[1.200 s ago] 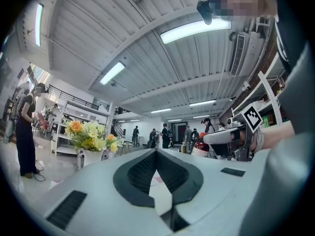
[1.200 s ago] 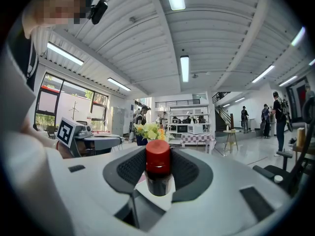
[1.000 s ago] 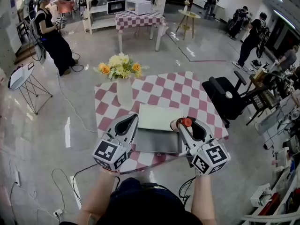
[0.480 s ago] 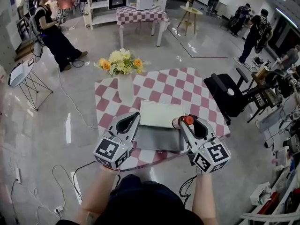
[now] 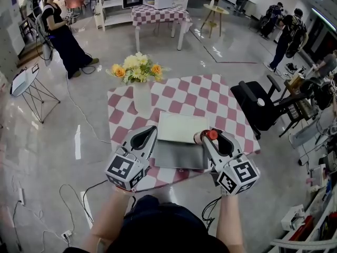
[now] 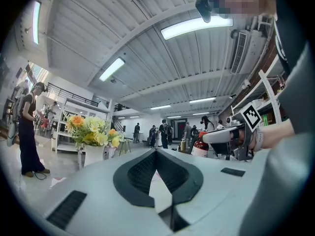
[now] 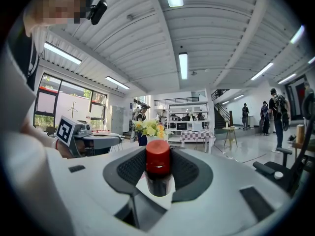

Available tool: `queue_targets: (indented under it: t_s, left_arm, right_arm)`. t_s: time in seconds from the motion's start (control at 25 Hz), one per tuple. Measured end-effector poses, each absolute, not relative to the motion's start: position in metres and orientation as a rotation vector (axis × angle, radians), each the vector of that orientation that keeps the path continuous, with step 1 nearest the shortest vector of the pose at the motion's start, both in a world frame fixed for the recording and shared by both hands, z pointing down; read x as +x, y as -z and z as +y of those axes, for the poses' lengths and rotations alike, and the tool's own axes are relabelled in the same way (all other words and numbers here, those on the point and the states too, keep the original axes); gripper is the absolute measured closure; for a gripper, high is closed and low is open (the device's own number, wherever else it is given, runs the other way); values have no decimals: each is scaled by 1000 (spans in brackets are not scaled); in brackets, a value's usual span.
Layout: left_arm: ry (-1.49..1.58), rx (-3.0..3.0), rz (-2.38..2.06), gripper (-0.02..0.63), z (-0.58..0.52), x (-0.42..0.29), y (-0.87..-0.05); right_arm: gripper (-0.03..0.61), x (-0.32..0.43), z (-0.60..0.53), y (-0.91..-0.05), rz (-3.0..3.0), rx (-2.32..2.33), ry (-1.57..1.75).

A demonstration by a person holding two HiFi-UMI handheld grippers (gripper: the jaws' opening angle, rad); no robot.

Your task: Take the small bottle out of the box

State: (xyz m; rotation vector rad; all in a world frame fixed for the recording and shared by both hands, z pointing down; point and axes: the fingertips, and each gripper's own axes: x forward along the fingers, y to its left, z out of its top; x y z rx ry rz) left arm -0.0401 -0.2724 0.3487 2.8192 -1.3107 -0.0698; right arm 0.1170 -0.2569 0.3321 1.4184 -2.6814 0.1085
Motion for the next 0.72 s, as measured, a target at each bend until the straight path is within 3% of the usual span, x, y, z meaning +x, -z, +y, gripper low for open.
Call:
queue_targets:
  t_s: [0.72]
  left_arm:
    - [74, 2795, -1321, 612, -282, -48, -354]
  right_arm:
    - [430, 110, -263, -336, -2689, 1398, -120]
